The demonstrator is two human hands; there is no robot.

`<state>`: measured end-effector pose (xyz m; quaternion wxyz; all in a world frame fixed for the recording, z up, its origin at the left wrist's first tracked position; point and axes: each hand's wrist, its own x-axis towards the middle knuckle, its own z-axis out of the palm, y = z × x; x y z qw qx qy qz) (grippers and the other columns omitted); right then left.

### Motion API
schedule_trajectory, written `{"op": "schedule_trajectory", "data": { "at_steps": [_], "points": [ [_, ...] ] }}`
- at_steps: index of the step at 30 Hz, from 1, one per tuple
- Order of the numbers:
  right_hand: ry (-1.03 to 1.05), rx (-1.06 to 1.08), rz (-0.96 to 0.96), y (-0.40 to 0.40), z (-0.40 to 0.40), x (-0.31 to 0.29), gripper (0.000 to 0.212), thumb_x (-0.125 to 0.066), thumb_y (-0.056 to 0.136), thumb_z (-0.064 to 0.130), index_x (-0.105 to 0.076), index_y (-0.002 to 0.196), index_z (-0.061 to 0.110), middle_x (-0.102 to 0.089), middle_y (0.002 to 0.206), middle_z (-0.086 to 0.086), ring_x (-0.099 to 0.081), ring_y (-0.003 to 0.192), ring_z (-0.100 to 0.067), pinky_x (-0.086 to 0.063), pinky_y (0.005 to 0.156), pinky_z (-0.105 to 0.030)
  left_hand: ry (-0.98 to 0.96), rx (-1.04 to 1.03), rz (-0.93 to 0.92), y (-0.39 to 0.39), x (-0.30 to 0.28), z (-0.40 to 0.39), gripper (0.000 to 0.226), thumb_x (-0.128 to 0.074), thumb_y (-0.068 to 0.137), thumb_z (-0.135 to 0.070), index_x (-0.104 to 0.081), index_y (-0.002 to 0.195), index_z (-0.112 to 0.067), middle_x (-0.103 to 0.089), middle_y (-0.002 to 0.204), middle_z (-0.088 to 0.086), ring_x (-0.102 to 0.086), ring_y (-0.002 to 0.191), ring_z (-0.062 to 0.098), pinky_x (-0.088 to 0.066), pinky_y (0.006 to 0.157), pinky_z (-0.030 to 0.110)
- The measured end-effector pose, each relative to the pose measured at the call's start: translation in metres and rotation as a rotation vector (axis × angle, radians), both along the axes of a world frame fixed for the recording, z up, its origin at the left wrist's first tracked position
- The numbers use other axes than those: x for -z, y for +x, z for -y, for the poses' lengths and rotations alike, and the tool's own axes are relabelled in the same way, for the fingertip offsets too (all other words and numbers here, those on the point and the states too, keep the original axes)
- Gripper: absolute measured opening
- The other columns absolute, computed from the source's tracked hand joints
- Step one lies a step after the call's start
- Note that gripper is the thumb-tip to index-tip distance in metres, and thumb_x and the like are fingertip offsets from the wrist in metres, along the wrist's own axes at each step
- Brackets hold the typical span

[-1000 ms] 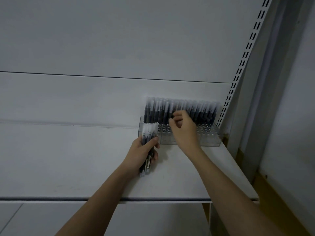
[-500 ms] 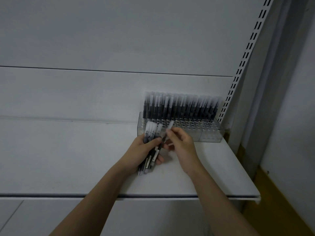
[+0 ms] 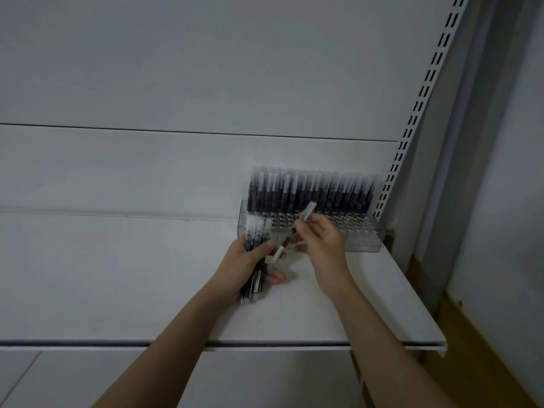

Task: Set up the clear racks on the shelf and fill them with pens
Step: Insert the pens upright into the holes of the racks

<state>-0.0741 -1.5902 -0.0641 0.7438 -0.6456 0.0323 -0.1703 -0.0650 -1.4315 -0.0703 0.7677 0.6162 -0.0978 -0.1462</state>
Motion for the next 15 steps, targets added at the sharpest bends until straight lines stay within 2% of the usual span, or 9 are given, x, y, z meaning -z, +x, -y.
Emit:
{"op": "schedule_trajectory", "data": {
  "at_steps": [4,6,8,11,15],
  "points": [
    [-0.046,0.142,0.111,0.02,0.016,-0.032,0.008,-0.064,0.095,0.007,-0.061,0.101,0.011,-0.072,0.086,-0.007,-0.067,0.07,-0.015,-0.056,0.06,-0.028,-0.042,-0.048,-0.005,0.002,0.0,0.001,0.009,-0.051,0.101,-0.012,-0.05,0.101,-0.004,-0.068,0.087,0.016,-0.065,0.051,0.03,-0.055,0.046,0.032],
    [-0.19,0.201,0.155,0.032,0.024,-0.044,0.01,-0.064,0.095,0.009,-0.058,0.101,0.015,-0.07,0.09,-0.009,-0.067,0.074,-0.017,-0.057,0.063,-0.029,0.033,-0.075,0.019,0.004,0.002,0.0,0.017,-0.054,0.101,-0.018,-0.052,0.09,-0.006,-0.063,0.071,0.016,-0.057,0.041,0.027,-0.046,0.039,0.029],
    [-0.354,0.231,0.184,0.042,0.03,-0.052,0.012,-0.063,0.095,0.013,-0.056,0.101,0.021,-0.067,0.091,-0.003,-0.067,0.082,-0.016,-0.058,0.072,-0.031,0.084,-0.074,0.048,0.005,0.005,-0.001,0.027,-0.056,0.1,-0.024,-0.05,0.078,-0.009,-0.05,0.057,0.016,-0.044,0.037,0.023,-0.038,0.04,0.026],
    [-0.506,0.248,0.197,0.052,0.035,-0.057,0.01,-0.062,0.096,0.014,-0.055,0.098,0.021,-0.065,0.09,0.001,-0.064,0.086,-0.012,-0.058,0.079,-0.035,0.065,-0.07,0.037,0.006,0.005,-0.001,0.032,-0.056,0.1,-0.025,-0.043,0.075,-0.009,-0.037,0.056,0.011,-0.035,0.038,0.019,-0.032,0.041,0.025],
    [-0.562,0.234,0.192,0.063,0.035,-0.058,0.011,-0.062,0.096,0.014,-0.053,0.093,0.019,-0.065,0.086,-0.001,-0.063,0.081,-0.012,-0.056,0.074,-0.032,0.046,-0.092,0.023,0.004,0.003,0.0,0.031,-0.054,0.101,-0.026,-0.041,0.078,-0.009,-0.038,0.056,0.005,-0.033,0.037,0.018,-0.03,0.039,0.023]
  ]
}}
